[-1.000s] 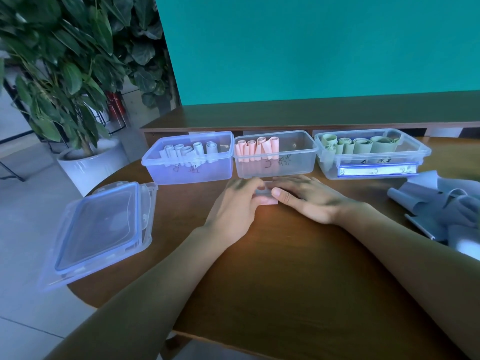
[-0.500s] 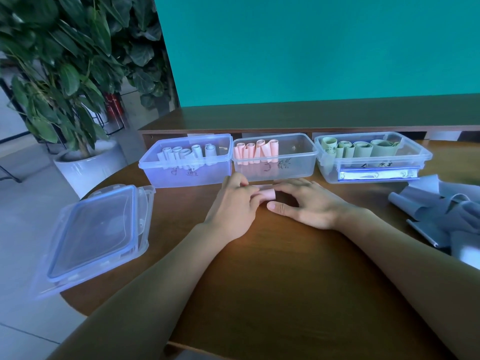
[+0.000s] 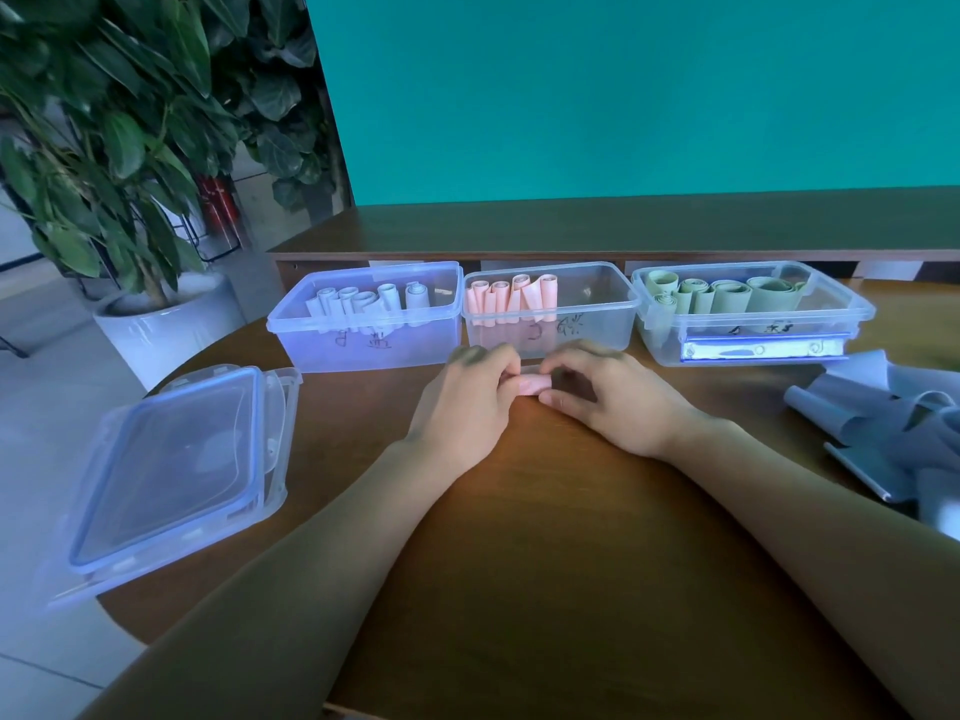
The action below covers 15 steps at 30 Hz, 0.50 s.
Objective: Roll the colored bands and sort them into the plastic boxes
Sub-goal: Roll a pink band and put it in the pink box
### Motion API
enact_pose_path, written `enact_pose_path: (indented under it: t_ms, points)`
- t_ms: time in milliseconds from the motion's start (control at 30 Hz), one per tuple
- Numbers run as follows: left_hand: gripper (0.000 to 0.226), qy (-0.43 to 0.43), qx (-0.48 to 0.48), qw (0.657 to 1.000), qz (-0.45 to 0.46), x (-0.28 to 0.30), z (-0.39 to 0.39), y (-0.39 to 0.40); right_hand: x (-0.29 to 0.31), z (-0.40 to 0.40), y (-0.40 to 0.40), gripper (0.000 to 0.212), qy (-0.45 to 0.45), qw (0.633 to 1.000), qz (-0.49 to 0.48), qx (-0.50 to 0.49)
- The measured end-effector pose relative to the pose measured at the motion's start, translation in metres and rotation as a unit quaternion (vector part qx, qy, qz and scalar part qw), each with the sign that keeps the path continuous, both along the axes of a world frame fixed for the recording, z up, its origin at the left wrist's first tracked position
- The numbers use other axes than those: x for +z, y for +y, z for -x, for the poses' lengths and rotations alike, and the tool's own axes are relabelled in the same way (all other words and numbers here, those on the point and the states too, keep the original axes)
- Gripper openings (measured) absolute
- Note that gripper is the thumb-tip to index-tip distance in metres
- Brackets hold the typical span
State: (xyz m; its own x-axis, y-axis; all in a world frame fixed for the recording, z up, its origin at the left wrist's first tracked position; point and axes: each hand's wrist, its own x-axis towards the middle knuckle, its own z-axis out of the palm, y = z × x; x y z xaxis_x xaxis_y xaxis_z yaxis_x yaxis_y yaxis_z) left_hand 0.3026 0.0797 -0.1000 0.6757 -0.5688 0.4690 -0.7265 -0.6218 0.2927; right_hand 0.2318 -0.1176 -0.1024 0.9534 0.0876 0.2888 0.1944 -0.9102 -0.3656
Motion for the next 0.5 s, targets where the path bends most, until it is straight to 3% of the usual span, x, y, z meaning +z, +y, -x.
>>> enact_pose_path:
  t_ms: [267,500]
  points:
    - [0.035,0.051,-0.008,0.999,-0.01,0.0,-0.006,-0.001,0.003,-0.008,0.008,0.036,-0.015,0.999,0.017,-0.037]
    - [0.03,0.048,0.012,0.999,-0.007,0.0,-0.008,-0.004,0.0,-0.012,0.009,0.028,-0.051,0.998,-0.002,-0.032]
